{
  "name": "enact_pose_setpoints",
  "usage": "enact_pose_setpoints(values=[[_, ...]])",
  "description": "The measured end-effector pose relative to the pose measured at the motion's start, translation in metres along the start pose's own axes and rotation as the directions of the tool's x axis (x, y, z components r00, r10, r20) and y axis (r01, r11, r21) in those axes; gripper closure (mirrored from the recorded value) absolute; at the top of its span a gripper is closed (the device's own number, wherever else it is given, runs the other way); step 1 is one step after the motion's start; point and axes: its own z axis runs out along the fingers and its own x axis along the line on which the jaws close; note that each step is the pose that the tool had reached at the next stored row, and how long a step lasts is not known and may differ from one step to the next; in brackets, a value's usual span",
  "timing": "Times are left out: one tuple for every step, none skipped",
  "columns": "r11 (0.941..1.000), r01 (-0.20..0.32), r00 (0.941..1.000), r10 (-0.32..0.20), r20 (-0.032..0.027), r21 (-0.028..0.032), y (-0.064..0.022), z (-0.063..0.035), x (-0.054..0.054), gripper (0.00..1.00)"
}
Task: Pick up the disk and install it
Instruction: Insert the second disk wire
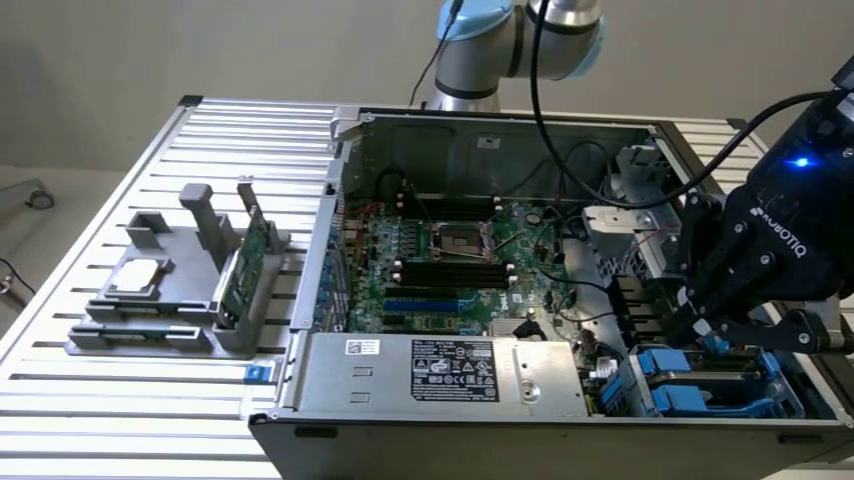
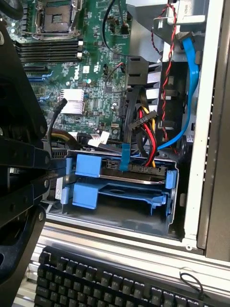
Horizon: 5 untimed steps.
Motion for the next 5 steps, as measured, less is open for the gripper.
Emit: enact_pose_setpoints(values=[[1.0000,0.000,1.0000,0.000,0.0000,0.0000,0.0000,0.0000,0.0000,0.89],[1.0000,0.000,1.0000,0.000,0.0000,0.0000,0.0000,0.0000,0.0000,0.89],[1.0000,0.000,1.0000,0.000,0.0001,0.0000,0.0000,0.0000,0.0000,0.89],[1.0000,0.000,1.0000,0.000,0.0000,-0.0001,0.0000,0.0000,0.0000,0.89],[1.0000,0.000,1.0000,0.000,0.0000,0.0000,0.0000,0.0000,0.0000,0.89]])
